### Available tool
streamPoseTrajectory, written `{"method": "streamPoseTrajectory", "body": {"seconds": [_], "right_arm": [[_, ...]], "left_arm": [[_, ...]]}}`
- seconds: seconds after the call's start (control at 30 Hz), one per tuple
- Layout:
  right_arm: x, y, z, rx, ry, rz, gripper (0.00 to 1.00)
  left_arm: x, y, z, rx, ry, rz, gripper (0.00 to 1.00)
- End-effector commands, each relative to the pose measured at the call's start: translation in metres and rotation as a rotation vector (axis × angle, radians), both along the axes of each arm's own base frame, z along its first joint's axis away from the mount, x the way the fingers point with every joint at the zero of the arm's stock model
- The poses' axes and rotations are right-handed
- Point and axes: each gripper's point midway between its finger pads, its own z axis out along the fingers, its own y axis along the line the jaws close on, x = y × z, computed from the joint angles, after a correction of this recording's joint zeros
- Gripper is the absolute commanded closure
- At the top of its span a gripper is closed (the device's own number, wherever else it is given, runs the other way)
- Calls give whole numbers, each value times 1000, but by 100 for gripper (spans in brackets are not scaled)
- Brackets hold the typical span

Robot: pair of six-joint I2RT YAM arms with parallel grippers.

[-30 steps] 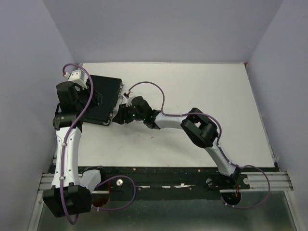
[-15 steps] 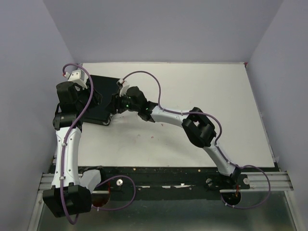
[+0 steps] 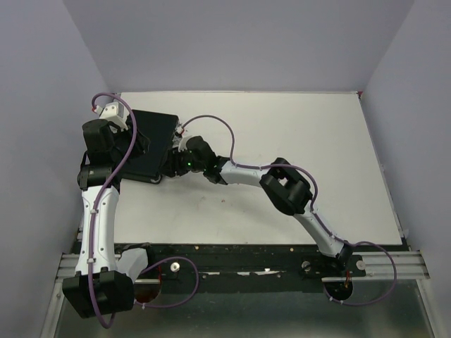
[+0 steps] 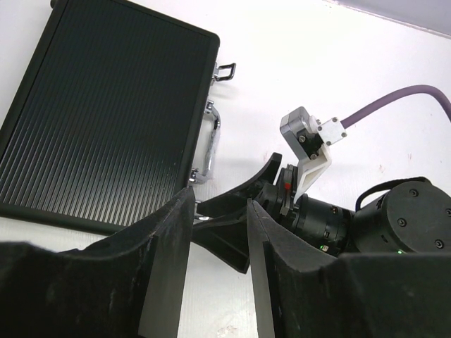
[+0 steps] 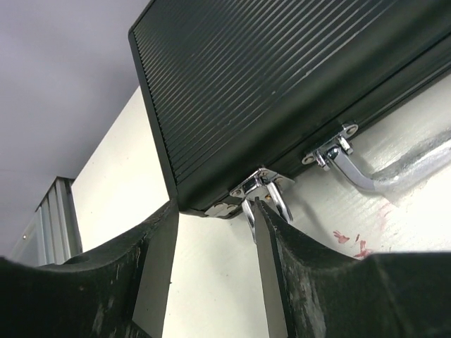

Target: Pack up texas hold em set

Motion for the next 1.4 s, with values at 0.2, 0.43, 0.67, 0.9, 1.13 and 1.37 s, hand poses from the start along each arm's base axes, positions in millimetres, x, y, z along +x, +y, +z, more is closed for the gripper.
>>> {"method": "streamPoseTrajectory", "body": {"seconds": [0.2, 0.43, 0.67, 0.9, 1.13, 1.37], "right_arm": [[-15, -7, -50, -60, 87, 14, 46], [-14, -5, -61, -66, 104, 8, 46], [-15, -5, -65, -62, 108, 14, 46], [-13, -13, -37, -64, 44, 3, 46], [-16, -43, 13, -55, -36, -46, 46], [-21, -103, 45, -61, -41, -146, 46]], "left_arm": [[-2, -5, -1, -12, 2, -22, 51], [-2, -5, -1, -13, 3, -22, 51], [-2, -6, -1, -15, 1, -28, 51], [0, -4, -6, -18, 18, -23, 51], [9, 7, -35, 7, 124, 29, 52], [18, 16, -75, 30, 303, 43, 59]]}}
